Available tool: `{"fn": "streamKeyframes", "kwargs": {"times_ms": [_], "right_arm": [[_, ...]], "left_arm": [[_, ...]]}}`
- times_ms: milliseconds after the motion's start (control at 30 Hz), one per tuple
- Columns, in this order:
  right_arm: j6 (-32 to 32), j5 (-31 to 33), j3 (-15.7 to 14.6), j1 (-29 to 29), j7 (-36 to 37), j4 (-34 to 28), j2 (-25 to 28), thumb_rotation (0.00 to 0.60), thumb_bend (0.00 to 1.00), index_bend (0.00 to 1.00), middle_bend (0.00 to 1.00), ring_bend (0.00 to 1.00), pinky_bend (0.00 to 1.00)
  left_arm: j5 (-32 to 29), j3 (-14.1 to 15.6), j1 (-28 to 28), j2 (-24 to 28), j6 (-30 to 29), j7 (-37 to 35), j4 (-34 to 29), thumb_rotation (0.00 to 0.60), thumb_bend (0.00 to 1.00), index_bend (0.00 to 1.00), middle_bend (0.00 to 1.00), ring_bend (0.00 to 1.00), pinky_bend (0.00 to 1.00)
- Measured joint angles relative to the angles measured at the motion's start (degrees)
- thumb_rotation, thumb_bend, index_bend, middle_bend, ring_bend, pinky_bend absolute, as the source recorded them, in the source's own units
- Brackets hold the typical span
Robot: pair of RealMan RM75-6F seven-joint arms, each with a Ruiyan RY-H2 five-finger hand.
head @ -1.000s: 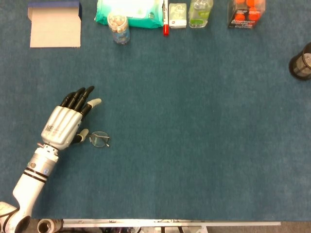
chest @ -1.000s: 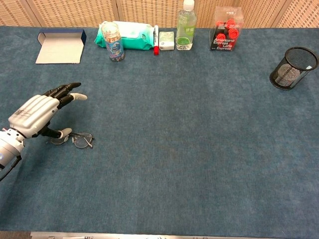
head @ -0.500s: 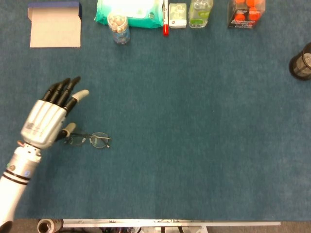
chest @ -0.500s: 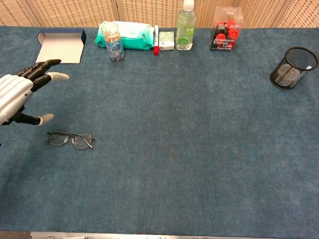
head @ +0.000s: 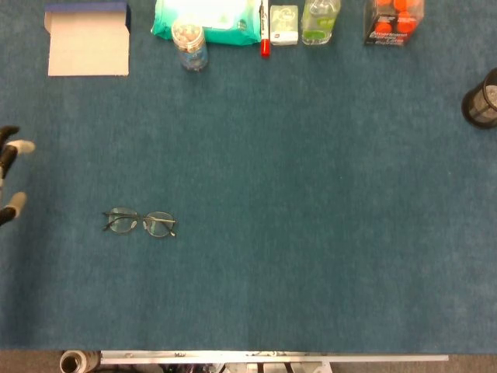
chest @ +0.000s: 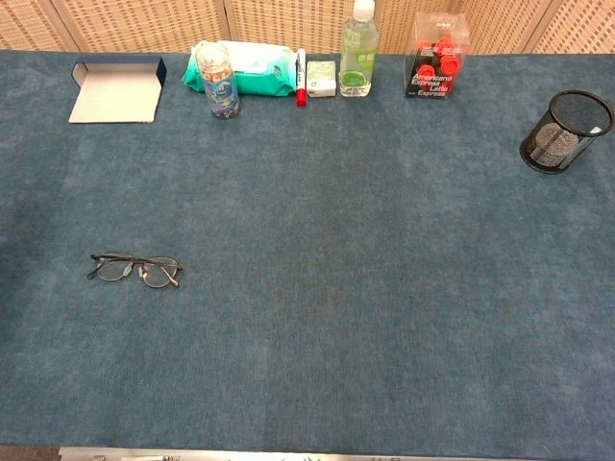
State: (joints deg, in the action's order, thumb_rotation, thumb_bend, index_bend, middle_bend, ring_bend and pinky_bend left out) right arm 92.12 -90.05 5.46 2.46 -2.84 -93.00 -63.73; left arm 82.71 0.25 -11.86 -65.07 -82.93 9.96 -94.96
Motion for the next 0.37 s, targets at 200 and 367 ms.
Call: {"fn": "streamKeyframes", "kwargs": {"times_ms": [200,367], "right_arm": [[-0.49,0.27,-0.04,0.21,-0.13,0.39,-0.26,0.600,0.31,0.56,0.49,0.39,0.46],[-2.06,1.59,0.08,0.59,0.45,1.04,-0.39,0.600,0.31,0.56,0.49,0.39,0.46]], "left_arm": [[-2.29,-1.78,0.89,0.47,-0.83,-1.01,1.33,0.600,0.20,0.32,0.21,0.12,0.24],[-3.51,-3.04,1.59,0.65,-1.25,-2.04,1.92,0.600,0.20,0.32,0.21,0.12,0.24]]}}
